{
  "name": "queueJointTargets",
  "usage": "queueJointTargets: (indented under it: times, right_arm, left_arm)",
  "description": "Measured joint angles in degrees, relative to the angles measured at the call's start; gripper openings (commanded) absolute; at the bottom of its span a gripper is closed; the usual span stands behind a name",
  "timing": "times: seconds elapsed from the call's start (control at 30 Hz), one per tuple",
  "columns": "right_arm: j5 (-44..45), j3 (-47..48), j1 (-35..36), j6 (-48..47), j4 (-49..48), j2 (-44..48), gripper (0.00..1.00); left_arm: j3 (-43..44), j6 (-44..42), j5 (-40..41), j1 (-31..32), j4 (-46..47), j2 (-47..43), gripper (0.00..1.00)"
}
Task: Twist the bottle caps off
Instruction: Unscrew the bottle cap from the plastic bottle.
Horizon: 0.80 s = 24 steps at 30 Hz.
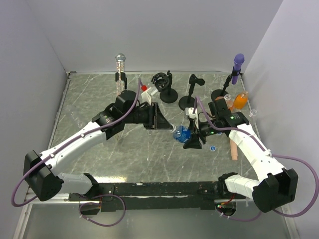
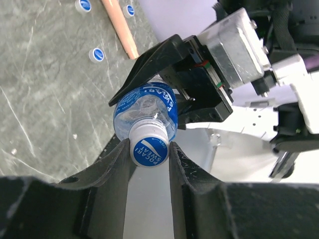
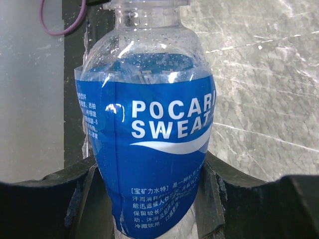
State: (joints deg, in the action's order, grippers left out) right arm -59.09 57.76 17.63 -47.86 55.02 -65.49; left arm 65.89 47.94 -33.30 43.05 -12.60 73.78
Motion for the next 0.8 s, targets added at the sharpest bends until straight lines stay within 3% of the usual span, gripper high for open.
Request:
queueJointTargets:
  times: [0.17, 0.3, 0.53, 0.67, 0.8]
  right_arm:
    - [0.55, 0.00, 0.00, 0.02, 0.02, -0.02, 0.27]
    - [0.81, 0.00, 0.00, 0.02, -0.04, -0.02, 0.27]
    - [0.70, 0.00, 0.00, -0.35, 0.09, -0.33, 0.27]
    - [0.72, 0.00, 0.02, -0.68, 0.13, -0.33, 0.27]
    - [0.70, 0.00, 0.02, -0.85, 0.13, -0.33, 0.27]
  left_arm:
    - [0.02, 3.30, 1.70, 0.02, -1.03, 0.00, 0.03]
    - [0.02, 4.09, 2.34, 0.11, -1.16, 0.00, 0.29]
    - [0.02, 4.31, 2.34, 0.15, -1.31, 0.00, 0.57]
    - [0.02, 4.07, 2.23, 0.00, -0.33, -0.11, 0.78]
    - [-0.26, 2.99, 2.23, -0.04, 0.42, -1.27, 0.90]
